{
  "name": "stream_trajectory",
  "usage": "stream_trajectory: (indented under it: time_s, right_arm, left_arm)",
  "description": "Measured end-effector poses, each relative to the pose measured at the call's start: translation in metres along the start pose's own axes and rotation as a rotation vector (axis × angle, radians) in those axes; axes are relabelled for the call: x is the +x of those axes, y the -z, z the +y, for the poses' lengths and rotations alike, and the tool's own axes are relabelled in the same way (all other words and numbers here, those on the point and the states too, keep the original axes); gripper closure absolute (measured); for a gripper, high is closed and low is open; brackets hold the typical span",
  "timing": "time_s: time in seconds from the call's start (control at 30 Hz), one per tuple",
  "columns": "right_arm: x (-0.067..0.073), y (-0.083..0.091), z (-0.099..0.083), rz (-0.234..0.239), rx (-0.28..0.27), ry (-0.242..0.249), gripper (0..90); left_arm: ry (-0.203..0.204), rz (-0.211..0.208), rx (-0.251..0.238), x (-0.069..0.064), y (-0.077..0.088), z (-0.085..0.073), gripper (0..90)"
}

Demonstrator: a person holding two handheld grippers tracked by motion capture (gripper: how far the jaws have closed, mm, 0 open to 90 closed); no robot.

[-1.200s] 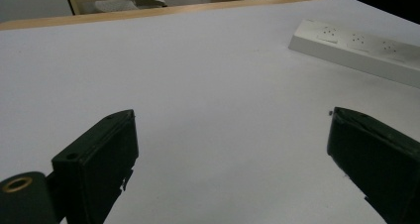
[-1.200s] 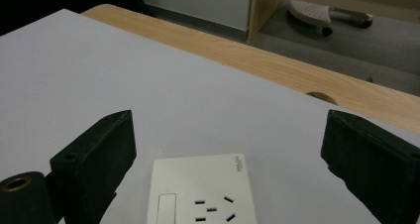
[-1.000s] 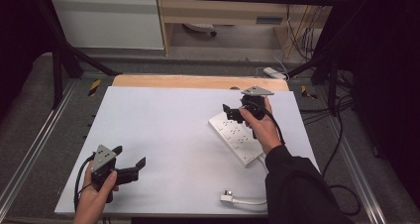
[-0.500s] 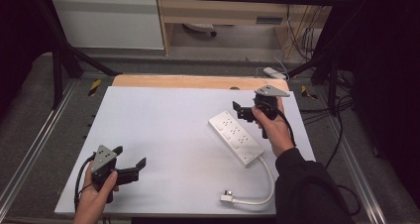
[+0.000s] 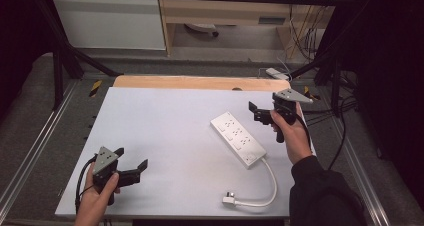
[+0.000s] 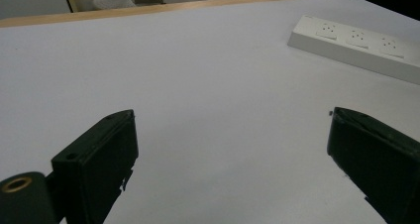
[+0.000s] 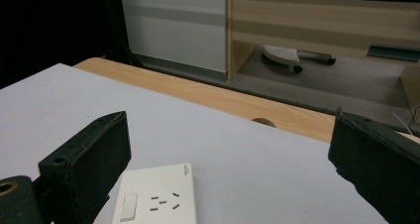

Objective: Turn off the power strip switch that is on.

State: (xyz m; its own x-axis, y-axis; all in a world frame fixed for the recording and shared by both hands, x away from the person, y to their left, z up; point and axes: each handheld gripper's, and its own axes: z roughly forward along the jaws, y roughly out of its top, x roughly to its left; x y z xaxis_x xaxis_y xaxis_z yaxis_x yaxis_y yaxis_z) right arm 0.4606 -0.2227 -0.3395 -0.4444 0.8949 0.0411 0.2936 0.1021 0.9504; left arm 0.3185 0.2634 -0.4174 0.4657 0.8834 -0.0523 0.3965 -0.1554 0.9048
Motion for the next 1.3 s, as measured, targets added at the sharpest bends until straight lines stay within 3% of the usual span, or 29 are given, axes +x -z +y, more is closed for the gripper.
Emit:
stream_trajectory:
  time_s: [0.5, 0.83, 1.3]
  right_arm:
    - [-0.023, 0.047, -0.013, -0.038, -0.066, -0.043, 3.0]
    - [-0.031, 0.070, -0.037, -0.055, -0.057, -0.044, 3.1]
    - [-0.027, 0.098, -0.060, -0.056, -0.074, -0.034, 2.9]
  left_arm:
    - [-0.007, -0.008, -0.003, -0.001, 0.000, 0.000, 5.3]
    - [-0.006, -0.006, -0.001, -0.001, -0.001, 0.000, 5.3]
    - [-0.003, -0.005, -0.005, -0.001, 0.000, 0.000, 5.3]
